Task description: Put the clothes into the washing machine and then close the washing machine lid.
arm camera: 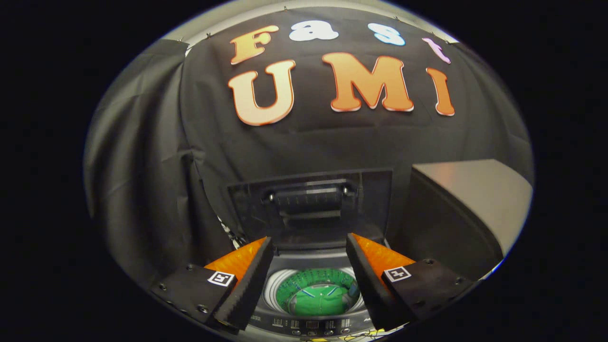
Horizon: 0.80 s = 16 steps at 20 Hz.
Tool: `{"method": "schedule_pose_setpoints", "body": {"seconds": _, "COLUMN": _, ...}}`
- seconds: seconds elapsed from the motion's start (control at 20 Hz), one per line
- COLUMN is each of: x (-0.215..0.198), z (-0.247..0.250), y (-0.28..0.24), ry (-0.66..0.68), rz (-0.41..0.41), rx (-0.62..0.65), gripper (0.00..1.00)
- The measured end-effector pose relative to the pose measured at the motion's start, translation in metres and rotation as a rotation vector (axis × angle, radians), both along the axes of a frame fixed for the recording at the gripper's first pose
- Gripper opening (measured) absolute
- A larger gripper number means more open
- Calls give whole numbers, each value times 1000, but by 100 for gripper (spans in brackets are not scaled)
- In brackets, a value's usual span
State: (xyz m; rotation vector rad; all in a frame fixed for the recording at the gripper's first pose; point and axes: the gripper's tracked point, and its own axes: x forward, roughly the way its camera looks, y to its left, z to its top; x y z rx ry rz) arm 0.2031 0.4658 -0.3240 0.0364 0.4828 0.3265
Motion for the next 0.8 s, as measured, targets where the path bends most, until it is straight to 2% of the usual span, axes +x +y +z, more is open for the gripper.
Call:
{"method": "schedule_pose_setpoints", "body": {"seconds": 0.15, "x": 34, "z": 46, "y": -1, "ry": -82, "rz": 21, "rx": 1, "gripper": 98}}
{"method": "schedule_pose_setpoints", "body": {"seconds": 0.3, "x": 81, "z": 63, "y": -1, "ry": -129, "rz": 31, "rx": -30, "gripper": 98}}
{"method": "schedule_pose_setpoints", "body": {"seconds": 0.55, "x": 162, "z": 44, "y": 1, "ry": -81, "rz": -16, "rx": -41, "gripper": 98}}
{"method": "schedule_pose_setpoints", "body": {"seconds": 0.8, "x": 198, "z": 11, "y": 3, "ry": -31, "rz": -32, "rx": -69, "gripper": 99}}
